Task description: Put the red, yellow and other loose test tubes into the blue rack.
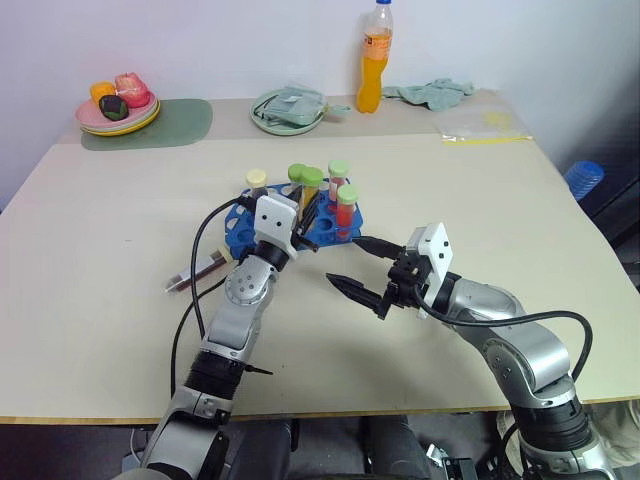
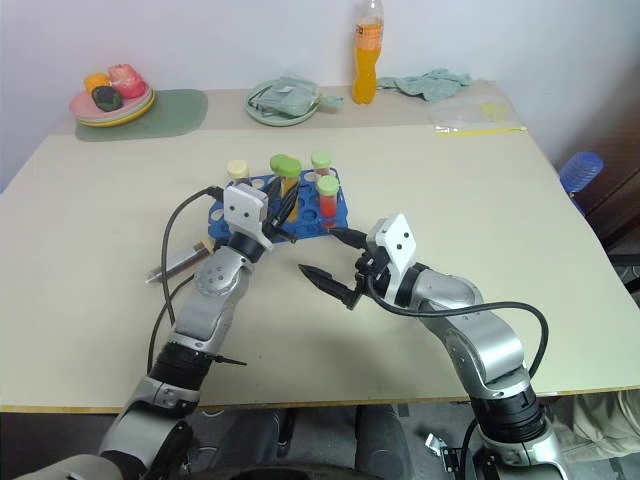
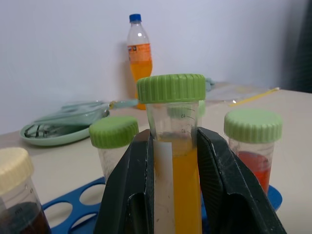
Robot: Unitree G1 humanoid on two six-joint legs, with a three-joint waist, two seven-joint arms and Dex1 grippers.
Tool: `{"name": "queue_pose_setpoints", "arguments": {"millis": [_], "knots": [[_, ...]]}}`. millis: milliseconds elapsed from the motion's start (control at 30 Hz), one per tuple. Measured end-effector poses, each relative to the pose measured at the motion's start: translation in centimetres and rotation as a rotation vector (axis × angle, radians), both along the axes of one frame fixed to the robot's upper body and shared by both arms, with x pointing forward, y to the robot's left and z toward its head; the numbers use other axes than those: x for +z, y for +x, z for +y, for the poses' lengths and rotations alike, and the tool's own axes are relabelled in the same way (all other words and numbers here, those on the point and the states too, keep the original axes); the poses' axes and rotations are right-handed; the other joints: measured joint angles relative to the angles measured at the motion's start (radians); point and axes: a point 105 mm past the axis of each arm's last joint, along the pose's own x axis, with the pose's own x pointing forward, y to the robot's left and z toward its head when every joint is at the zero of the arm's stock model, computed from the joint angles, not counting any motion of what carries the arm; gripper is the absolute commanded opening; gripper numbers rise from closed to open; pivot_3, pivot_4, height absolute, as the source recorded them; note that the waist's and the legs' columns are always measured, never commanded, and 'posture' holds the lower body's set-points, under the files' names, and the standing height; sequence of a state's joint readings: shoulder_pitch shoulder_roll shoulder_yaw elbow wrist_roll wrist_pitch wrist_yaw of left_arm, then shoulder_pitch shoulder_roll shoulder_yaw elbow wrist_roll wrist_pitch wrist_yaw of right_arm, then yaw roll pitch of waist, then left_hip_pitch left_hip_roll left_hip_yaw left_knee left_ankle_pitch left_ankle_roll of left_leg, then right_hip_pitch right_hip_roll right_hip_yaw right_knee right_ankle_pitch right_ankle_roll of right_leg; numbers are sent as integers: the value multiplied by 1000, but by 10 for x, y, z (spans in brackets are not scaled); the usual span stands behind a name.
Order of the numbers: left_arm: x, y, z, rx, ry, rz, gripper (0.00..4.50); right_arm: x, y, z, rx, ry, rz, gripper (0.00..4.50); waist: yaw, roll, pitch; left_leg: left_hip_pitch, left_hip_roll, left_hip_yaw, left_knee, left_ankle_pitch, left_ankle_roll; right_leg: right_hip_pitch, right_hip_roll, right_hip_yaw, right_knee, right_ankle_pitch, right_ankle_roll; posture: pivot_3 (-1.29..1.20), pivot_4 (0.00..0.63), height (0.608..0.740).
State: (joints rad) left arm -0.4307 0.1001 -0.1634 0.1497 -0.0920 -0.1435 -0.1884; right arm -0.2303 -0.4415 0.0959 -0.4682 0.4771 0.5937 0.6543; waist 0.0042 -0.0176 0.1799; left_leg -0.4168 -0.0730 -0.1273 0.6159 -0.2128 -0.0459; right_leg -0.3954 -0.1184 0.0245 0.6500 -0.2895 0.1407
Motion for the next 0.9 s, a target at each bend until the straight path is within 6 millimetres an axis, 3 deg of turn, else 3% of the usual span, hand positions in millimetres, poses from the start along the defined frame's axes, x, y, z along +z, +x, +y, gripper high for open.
{"name": "queue_pose_setpoints", "arguments": {"millis": [267, 500, 767, 800, 900], "knots": [[1, -3, 4, 10, -52, -41, 677, -1, -1, 2, 8, -2, 4, 4500, 0, 0, 0, 0, 0, 0, 0, 0, 0, 0, 0, 0, 0, 0, 0, 0, 150, 740], [-8, -10, 12, -16, -74, 3, 4110, -2, -1, 4, 13, -3, 5, 4500, -1, 0, 0, 0, 0, -1, 0, 0, 0, 0, 0, 0, 0, 0, 0, 0, 150, 740], [25, -20, 40, 1, -129, -31, 4110, -1, -1, 4, 13, -1, 3, 4500, -4, 0, 0, 0, 0, -2, 0, 0, 0, 0, 0, 0, 0, 0, 0, 0, 150, 740], [32, -22, 45, 4, -139, -39, 4325, -1, -1, 4, 13, -1, 3, 4500, -5, 0, 0, 0, 0, -2, 0, 0, 0, 0, 0, 0, 0, 0, 0, 0, 150, 740], [60, -28, 72, -3, -162, -21, 4325, -2, -1, 3, 12, -2, 4, 4500, -18, 0, 0, 0, 1, -4, 0, 0, 0, 0, 1, -1, 1, 0, 0, 0, 150, 740]]}}
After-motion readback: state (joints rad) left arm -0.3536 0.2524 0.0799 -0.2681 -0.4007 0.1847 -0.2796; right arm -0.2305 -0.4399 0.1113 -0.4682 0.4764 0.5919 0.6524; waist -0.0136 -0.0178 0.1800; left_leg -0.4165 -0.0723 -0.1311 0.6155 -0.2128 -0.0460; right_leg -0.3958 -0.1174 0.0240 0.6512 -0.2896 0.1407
